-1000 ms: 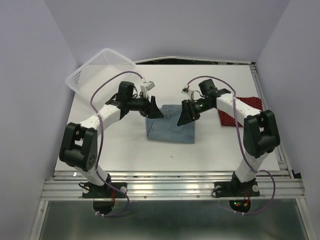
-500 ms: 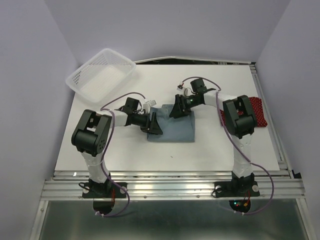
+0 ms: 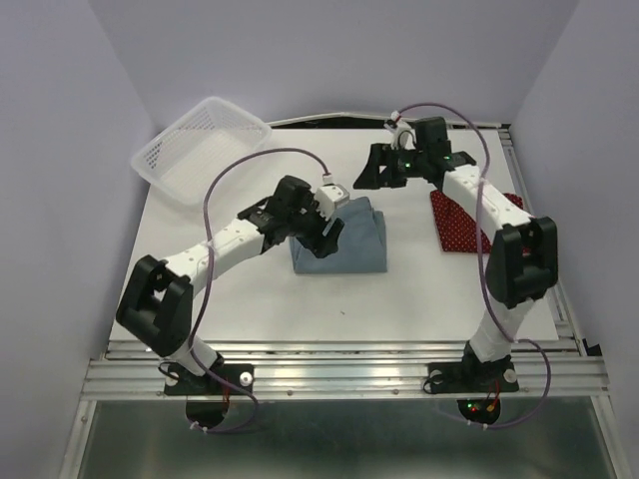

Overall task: Fold and stack the skirts
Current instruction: Neatly place the folded skirt to the corner

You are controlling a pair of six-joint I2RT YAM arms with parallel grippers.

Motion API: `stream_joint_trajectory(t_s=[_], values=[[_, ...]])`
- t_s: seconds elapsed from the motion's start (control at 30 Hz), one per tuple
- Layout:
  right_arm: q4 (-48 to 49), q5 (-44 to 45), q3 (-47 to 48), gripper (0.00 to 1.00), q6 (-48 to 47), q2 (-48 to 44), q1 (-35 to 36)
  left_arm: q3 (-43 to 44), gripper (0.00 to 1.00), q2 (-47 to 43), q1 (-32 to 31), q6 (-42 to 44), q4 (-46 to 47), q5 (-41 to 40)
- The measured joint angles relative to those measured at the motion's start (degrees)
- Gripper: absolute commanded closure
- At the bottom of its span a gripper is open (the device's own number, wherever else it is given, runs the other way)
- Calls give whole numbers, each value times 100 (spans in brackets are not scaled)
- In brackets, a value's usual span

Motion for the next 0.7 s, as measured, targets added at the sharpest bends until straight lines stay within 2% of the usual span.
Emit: stream_joint_trajectory(t_s=[0.07,0.13,0.23,0.37,0.5,0.57,0.63,0.7], values=[[-46,448,-361,7,31,-793,-28,-55,19,-560,-664,581,26,-780],[-155,872,-717,0,81,-1443,-70,-173,19,-866,-1106,1062,74,-1281],[-221,1331,-1296,0,212,-2004,-149,-448,18,-988,-1784,1801,262,-2020],[-472,1467,-1950,0,431,-1965,-393,-852,17,-621,-2533,2653,603,-2924],[-728,1379,-2334,0,634,-1696,-699,-942,17,22,-3064,3141,964,-3495],[-728,1318,-2417,0,717,-1637,-796,-925,20,385,-3150,3320,1207,-3709],[-723,1217,-2566,1,841,-1628,-870,-890,28,684,-3147,3456,1384,-3895],[-660,1123,-2708,1,920,-1633,-870,-813,42,970,-3128,3598,1596,-4153]])
